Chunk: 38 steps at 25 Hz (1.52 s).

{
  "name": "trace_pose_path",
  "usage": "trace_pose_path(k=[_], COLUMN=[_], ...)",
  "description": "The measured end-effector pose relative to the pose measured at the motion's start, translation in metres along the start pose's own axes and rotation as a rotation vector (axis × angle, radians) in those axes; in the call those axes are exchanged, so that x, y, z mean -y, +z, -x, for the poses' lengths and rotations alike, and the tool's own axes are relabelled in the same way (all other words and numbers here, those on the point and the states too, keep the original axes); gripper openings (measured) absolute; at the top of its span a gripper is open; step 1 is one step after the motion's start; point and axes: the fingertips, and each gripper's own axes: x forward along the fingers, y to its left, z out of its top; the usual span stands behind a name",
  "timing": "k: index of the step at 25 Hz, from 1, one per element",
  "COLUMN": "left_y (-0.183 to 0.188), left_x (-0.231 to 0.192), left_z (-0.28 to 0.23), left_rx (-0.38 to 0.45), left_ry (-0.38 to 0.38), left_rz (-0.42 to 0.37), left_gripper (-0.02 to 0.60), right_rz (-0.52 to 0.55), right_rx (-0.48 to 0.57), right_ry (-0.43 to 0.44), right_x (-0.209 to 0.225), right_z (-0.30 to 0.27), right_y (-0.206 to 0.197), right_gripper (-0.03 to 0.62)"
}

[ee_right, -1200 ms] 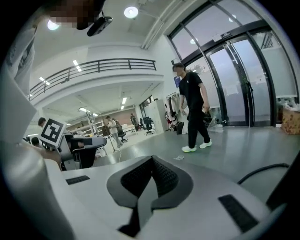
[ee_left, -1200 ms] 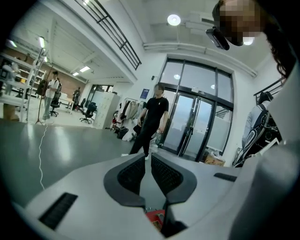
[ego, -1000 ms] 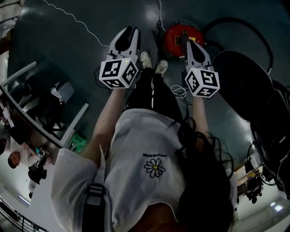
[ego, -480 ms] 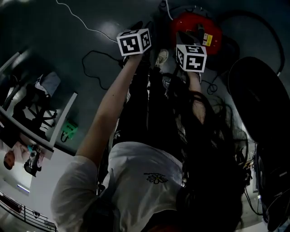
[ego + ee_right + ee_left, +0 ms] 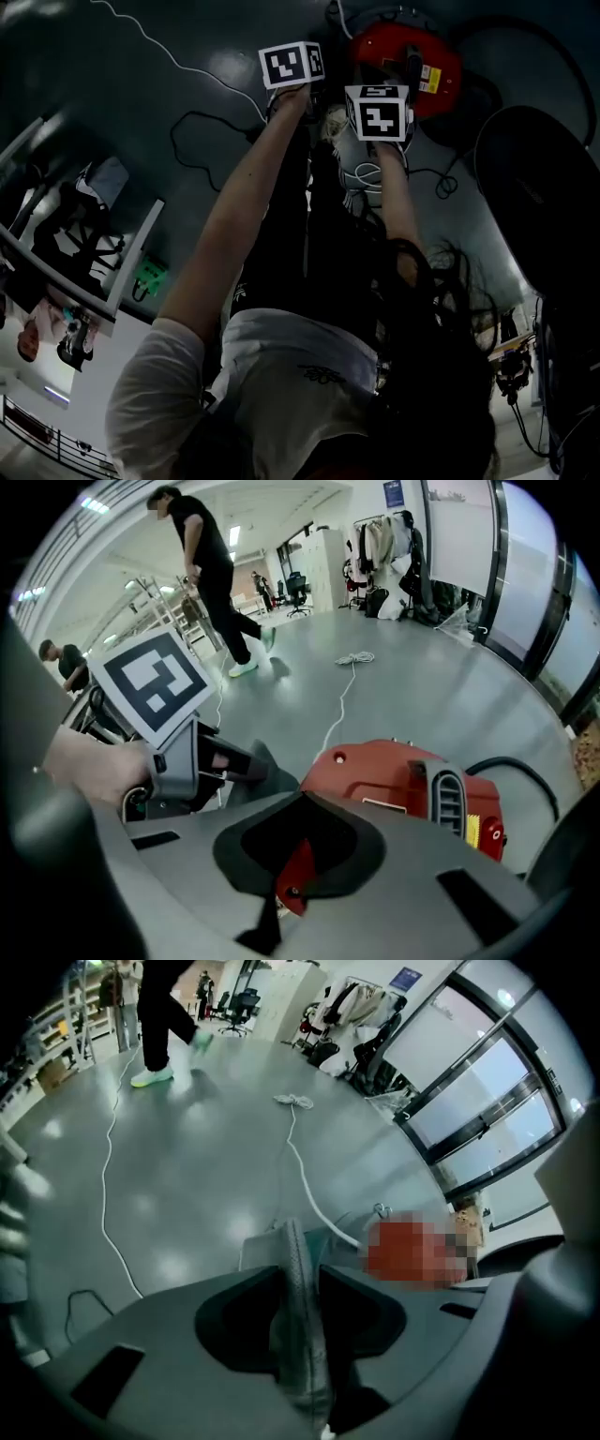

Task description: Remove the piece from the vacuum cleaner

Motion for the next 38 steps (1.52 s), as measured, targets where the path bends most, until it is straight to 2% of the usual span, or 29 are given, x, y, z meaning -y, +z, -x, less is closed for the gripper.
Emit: trace_pose_path(k=[2,3,4,6,11,15,16,20,23,25,27,31,34,37,38], left_y=[-0.006,-0.008,-0.008,-0.007,-0.011,-0.024,-0.029,-0.048,-0.06,-0.065,-0.068,-0.071,-0.074,-0.077,-0.078], left_x=[0.002,0.002,0.001,-0.002,-0.021,-0.044,-0.048,-0.053,-0.057,-0.06,-0.063,-0.065,-0.064,-0.063,-0.062], left_z=[-0.009,-0.013,-0.015,-0.016,-0.006,0.002,0.004,0.013,0.017,0.02,0.024,0.032,0.034,0.036,0.037], left_rx=[-0.048,-0.064,-0.069,-0.048,0.006,0.024,0.03,0.032,0.047,0.067,0.085,0.114,0.126,0.138,0.14], left_ry=[0.01,0.023,0.035,0.038,0.02,0.023,0.025,0.049,0.046,0.053,0.063,0.07,0.07,0.058,0.051], left_rz=[-0.011,-0.022,-0.029,-0.012,0.052,0.165,0.172,0.112,0.165,0.205,0.213,0.221,0.227,0.245,0.249], left_gripper=[0.14,0.112,0.044,0.02,0.017,0.015,0.017,0.017,0.015,0.015,0.015,0.015,0.015,0.017,0.017], right_rz=[0.004,0.003,0.002,0.002,0.005,0.002,0.002,0.017,0.052,0.063,0.059,0.071,0.067,0.096,0.088], right_rx=[-0.019,-0.029,-0.04,-0.065,-0.153,-0.228,-0.245,-0.312,-0.353,-0.357,-0.358,-0.378,-0.356,-0.372,-0.375], right_ry=[0.008,0.016,0.025,0.04,0.05,0.074,0.078,0.06,0.011,0.017,0.036,0.008,0.032,-0.01,0.001], right_x=[0.001,0.002,0.003,0.004,0.005,0.006,0.006,0.01,0.016,0.012,0.007,0.011,0.001,0.009,0.007], right_z=[-0.001,-0.002,-0.004,-0.006,-0.004,-0.007,-0.008,-0.007,-0.003,-0.004,-0.007,-0.006,-0.011,-0.009,-0.01], right_y=[-0.002,-0.002,-0.002,-0.001,-0.001,-0.002,-0.002,-0.004,-0.006,-0.005,-0.004,-0.003,-0.004,-0.004,-0.004], right_gripper=[0.009,0.009,0.009,0.009,0.009,0.009,0.009,0.009,0.009,0.009,0.009,0.009,0.009,0.009,0.009])
